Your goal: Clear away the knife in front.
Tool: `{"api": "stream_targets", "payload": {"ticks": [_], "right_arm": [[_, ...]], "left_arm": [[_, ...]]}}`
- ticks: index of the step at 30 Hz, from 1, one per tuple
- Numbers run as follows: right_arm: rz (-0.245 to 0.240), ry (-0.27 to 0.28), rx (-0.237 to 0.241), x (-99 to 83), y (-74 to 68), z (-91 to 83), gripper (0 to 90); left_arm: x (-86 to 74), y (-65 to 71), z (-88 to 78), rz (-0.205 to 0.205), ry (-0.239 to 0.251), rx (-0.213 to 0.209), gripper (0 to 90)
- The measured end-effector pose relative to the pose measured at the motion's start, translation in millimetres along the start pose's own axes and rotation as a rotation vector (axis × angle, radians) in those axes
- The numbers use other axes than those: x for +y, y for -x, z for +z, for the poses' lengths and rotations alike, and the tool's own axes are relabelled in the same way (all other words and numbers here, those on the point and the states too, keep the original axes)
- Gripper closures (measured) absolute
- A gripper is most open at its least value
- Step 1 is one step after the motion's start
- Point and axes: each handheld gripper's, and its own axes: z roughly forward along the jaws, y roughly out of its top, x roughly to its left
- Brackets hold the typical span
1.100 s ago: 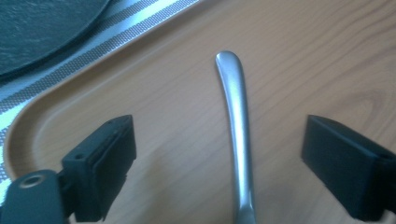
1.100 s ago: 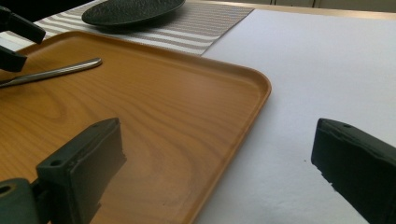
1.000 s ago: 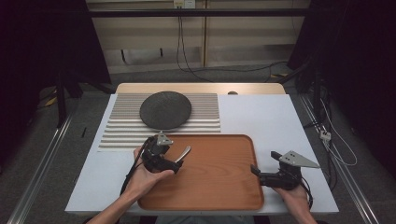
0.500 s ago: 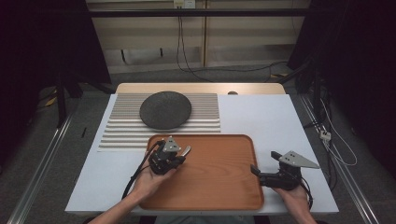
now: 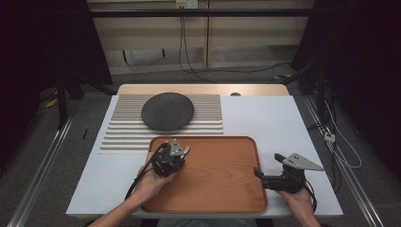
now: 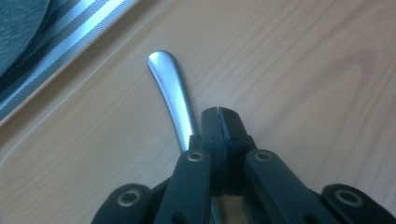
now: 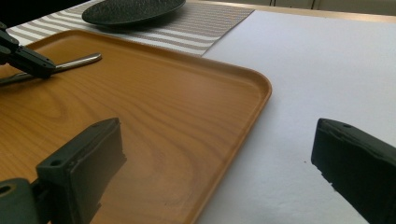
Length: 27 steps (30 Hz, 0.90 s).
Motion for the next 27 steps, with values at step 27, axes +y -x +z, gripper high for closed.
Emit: {"api": "stream_targets", "payload": {"ticks": [27], "right_arm": [[0.005,0.003,-0.005,-0.2,0.0,-1.3,2.2]], "left_arm": [[-10.3,-11.7,-10.5,-0.058,-0.033,0.007,90.0]]}}
